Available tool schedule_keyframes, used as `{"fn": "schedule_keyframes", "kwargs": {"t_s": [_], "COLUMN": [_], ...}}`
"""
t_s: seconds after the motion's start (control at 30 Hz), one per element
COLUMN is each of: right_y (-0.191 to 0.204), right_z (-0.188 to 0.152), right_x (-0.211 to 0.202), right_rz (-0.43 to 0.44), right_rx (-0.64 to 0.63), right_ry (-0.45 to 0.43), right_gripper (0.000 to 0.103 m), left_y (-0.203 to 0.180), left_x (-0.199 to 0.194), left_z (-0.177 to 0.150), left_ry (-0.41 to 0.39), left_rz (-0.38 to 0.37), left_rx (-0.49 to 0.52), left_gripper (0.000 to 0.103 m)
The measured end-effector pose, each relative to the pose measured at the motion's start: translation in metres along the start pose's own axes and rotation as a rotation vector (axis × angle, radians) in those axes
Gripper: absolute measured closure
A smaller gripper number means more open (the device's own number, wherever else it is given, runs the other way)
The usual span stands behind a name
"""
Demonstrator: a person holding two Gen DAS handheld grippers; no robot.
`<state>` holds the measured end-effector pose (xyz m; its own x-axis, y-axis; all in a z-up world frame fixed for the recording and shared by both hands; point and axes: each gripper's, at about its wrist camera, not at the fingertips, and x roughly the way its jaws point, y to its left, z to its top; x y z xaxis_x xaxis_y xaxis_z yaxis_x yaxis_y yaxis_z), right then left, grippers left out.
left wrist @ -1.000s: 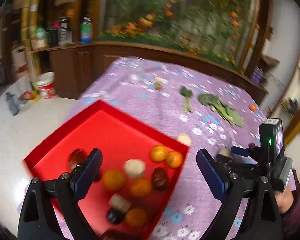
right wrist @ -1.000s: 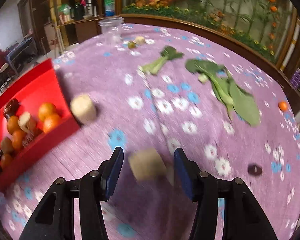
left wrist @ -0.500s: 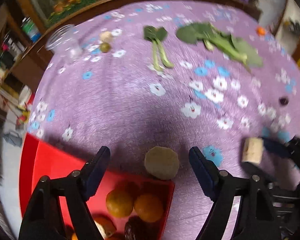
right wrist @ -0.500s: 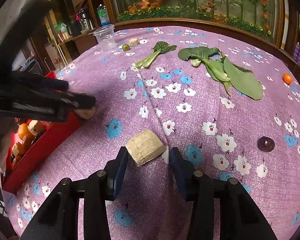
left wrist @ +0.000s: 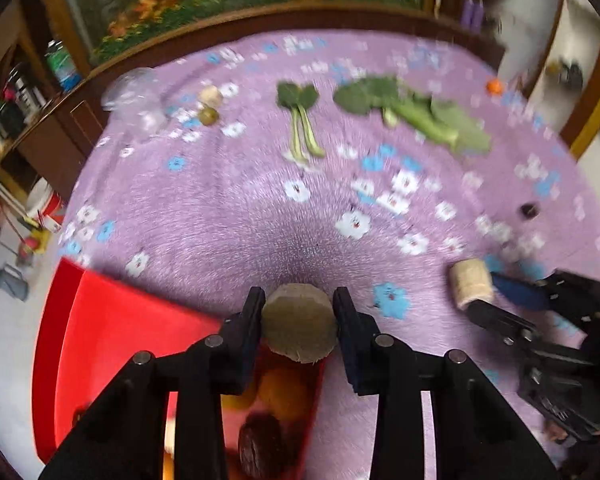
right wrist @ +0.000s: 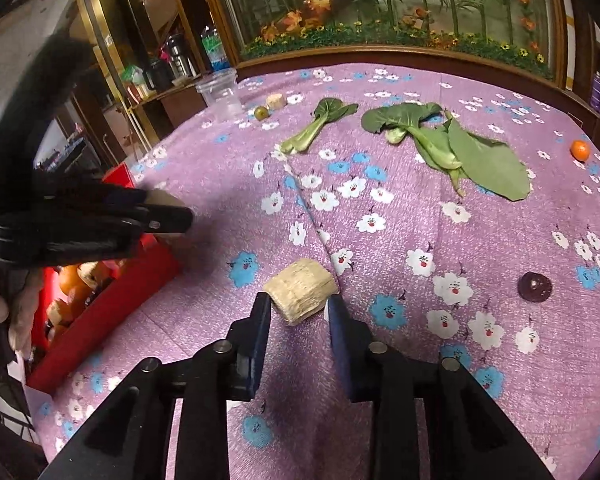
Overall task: Organize fruits
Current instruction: 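Carry both yam pieces into the red tray and open both tools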
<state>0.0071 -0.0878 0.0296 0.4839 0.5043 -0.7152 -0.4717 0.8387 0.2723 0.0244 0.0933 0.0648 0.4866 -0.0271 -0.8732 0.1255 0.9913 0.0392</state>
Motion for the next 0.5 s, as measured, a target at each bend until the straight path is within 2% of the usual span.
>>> {"fn": "schedule_keyframes", "kwargs": {"t_s": [0.1,0.3,0.37,0.4,0.43,0.5], "right_y": [0.001,0.001,0.002,0.004,0.011,0.022], "right_z": [0.002,0.004,0.003,0.002,0.003,0.007], "right_x": [-0.014,-0.024,-0.023,-0.022,-0.019,-0.008], "right_rz": [0.018,-0.005,0.033,0.042,0.041,0.016], "right_rx": [0.010,0.016,0.034,0.035,0.028,0.000], "right_ry": [-0.017,-0.031,-0.021,-0.022,-0.026,-0.018], "right_gripper": [0.093,0.092,0.090,0.080,0.059,0.035], "left_y": [0.013,0.049,0.057,0.061,0.065,0.072], "left_x": [-0.032,-0.075,-0.083,-0.084,-0.084,-0.082], "left_z": [-0.015,-0.060,-0.077,-0.084,-0.092,-0.103], "left_ry": [-0.067,-0.147,-0.157,-0.161,-0.163,-0.165], "left_rz": [-0.047,-0.108,-0.117,-0.126,-0.136,-0.148], "left_rx": [-0.071,-0.228,-0.260,-0.275,-0.299,-0.338], "left_gripper": [0.069,0.069,0.069,0.069,0.069,0.069]}}
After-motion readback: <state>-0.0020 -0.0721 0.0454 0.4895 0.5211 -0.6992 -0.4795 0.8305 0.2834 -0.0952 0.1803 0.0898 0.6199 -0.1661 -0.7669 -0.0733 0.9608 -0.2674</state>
